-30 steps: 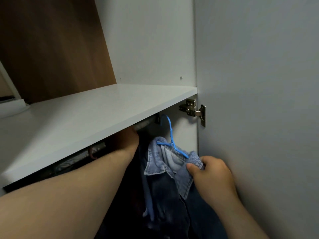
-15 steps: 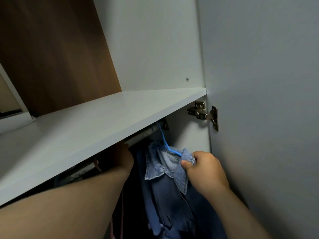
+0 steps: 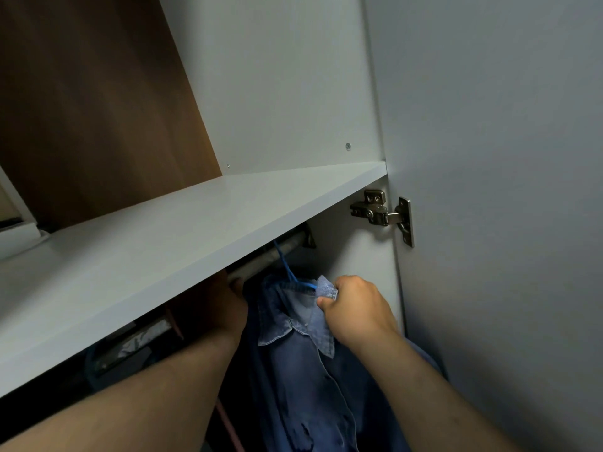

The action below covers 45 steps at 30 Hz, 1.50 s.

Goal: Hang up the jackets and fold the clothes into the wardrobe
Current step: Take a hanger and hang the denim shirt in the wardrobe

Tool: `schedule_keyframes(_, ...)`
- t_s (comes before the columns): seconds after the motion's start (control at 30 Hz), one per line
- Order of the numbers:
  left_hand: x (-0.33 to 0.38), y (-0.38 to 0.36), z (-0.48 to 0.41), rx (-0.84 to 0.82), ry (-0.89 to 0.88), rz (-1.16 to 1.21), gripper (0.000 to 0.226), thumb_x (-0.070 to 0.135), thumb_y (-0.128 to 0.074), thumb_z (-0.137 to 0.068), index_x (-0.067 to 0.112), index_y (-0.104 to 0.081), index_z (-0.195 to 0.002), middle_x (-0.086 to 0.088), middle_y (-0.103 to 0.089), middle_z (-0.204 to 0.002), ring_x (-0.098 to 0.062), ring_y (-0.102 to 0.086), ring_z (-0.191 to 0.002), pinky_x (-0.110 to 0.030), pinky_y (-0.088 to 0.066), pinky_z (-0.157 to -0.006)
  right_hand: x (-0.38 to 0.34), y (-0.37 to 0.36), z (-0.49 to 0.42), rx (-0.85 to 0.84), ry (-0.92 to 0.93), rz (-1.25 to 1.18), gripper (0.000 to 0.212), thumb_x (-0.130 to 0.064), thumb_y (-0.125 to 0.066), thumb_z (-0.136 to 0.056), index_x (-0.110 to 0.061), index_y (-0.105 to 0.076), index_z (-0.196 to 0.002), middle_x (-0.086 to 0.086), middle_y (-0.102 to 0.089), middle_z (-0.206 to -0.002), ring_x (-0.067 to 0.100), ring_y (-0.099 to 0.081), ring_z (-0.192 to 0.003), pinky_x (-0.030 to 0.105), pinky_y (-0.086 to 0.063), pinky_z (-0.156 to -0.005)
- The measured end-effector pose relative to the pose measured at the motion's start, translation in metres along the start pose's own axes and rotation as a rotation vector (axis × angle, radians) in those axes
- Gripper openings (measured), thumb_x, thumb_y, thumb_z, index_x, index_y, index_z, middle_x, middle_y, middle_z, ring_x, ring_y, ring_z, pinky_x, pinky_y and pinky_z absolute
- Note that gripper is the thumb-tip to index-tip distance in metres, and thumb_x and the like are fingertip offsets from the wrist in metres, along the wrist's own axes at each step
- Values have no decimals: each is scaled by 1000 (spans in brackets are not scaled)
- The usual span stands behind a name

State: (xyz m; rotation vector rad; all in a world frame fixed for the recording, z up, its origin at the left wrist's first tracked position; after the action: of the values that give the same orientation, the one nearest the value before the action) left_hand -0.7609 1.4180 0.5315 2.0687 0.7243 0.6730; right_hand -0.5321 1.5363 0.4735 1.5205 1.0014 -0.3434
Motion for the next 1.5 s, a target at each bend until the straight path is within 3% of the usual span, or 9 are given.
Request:
schedule_keyframes(0.17, -4, -4, -3, -10, 3, -58, 43, 43, -52, -93, 15, -59, -126, -15, -57, -132, -36, -51, -124, -47, -38, -104, -8, -5, -13, -50, -22, 12, 27, -33, -58, -92, -20, -47, -71, -1, -49, -75, 25, -51, -75, 28, -40, -64)
schedule_keyframes(0.37, -6, -15, -7, -57, 5, 75, 48, 36, -52, -96, 8, -52, -135, -19, -51, -140, -37, -45, -131, -48, -32, -109, -8, -19, -6, -153, -1, 116, 23, -15, -54, -91, -17, -45, -69, -1, -47, -73, 22, -52, -76, 26, -39, -65)
schedule_keyframes(0.57, -6, -12, -5, -50, 20, 58, 47, 35, -52, -95, 9, -53, -134, -19, -52, -139, -37, -46, -130, -49, -34, -109, -39, -3, -11, -73, 64, 127, 10, -16, -59, -86, -19, -54, -79, 0, -47, -75, 29, -61, -84, 28, -41, -66)
schedule_keyframes(0.7, -4, -13, -5, -97, 30, 110, 45, 32, -53, -97, 7, -53, -134, -20, -51, -140, -36, -46, -131, -47, -33, -109, -38, -9, -19, -87, 46, 136, 14, -9, -56, -87, -20, -54, -79, 6, -64, -96, 29, -58, -81, 30, -41, -66)
schedule_keyframes(0.83, -4, -10, -5, -91, 40, 147, 47, 32, -52, -97, 8, -50, -138, -18, -49, -143, -35, -43, -134, -46, -31, -112, -7, -47, -16, -254, -7, 179, 14, -12, -48, -94, -14, -62, -97, 11, -65, -110, 30, -62, -101, 30, -44, -74)
schedule_keyframes(1.07, -7, -17, -5, -172, 78, 193, 49, 33, -48, -99, 7, -45, -141, -21, -45, -144, -39, -41, -134, -49, -32, -110, 27, -26, -36, -132, -195, 22, 27, -21, -52, -94, -13, -49, -69, 10, -58, -85, 32, -65, -95, 28, -42, -70)
schedule_keyframes(1.17, -7, -19, -4, -193, 101, 198, 51, 35, -47, -100, 5, -45, -141, -21, -45, -145, -39, -41, -134, -49, -32, -110, 29, -17, -41, -72, -178, 113, 19, -24, -52, -98, -11, -64, -89, 10, -68, -100, 29, -65, -98, 26, -38, -69)
schedule_keyframes(1.3, -3, -18, -1, -193, 112, 241, 55, 34, -46, -100, 2, -40, -145, -20, -40, -149, -39, -36, -138, -47, -28, -113, 31, -23, -39, -70, -105, 246, 22, -22, -56, -96, -17, -48, -75, 6, -68, -107, 27, -64, -100, 26, -35, -68)
schedule_keyframes(1.5, 3, -13, 2, -153, 109, 244, 47, 27, -45, -102, -2, -46, -139, -24, -45, -144, -40, -40, -134, -45, -30, -111, 32, -21, -24, -35, 22, 280, 10, -27, -56, -97, -20, -52, -91, 5, -63, -105, 26, -61, -97, 29, -36, -67)
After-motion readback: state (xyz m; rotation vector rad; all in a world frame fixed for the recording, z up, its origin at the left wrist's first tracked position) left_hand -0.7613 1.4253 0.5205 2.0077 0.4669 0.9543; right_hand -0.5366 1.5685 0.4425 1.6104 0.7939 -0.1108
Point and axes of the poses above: each hand's wrist, its own z-axis away from the middle knuckle, its own y-axis out of the back of the hand, x = y × z, the point moved 10 cm from there along -z, towards the middle knuckle
